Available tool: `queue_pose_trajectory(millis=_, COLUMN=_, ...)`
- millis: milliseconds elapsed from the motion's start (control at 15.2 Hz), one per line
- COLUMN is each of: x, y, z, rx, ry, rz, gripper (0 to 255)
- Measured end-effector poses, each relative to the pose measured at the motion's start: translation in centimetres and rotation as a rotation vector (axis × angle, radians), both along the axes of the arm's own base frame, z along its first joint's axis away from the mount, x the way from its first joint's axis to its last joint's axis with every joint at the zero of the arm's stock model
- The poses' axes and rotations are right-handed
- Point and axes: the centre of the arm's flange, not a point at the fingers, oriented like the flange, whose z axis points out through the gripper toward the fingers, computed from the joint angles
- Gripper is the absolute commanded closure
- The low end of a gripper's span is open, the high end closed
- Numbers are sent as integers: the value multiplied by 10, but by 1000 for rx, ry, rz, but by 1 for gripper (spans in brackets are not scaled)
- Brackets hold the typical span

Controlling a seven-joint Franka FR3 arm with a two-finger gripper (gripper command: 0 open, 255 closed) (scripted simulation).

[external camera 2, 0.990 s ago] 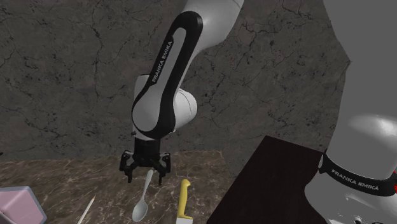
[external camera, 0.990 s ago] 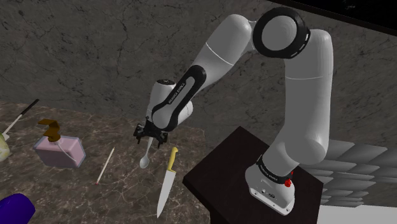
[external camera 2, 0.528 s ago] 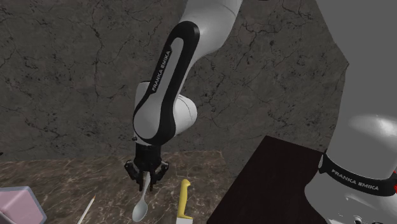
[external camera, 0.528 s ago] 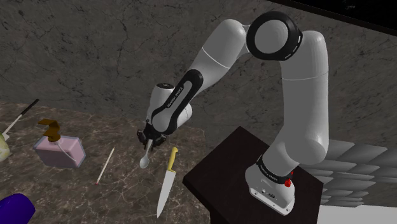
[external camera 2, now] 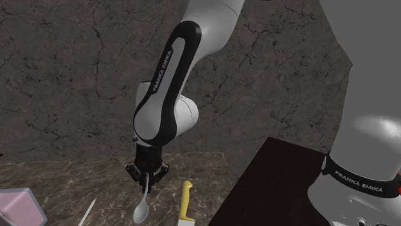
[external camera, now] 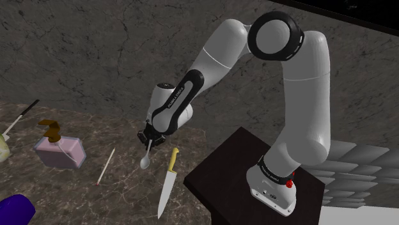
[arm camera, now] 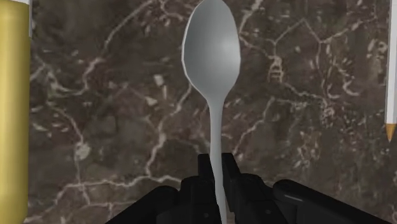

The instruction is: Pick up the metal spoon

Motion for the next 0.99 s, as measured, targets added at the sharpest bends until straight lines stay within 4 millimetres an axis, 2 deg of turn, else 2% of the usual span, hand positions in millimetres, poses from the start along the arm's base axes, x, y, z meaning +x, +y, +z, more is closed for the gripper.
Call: queue_pose_trajectory(millis=990, x=0, y=0, z=74, rx=0, ry=0, rz=0, gripper=255)
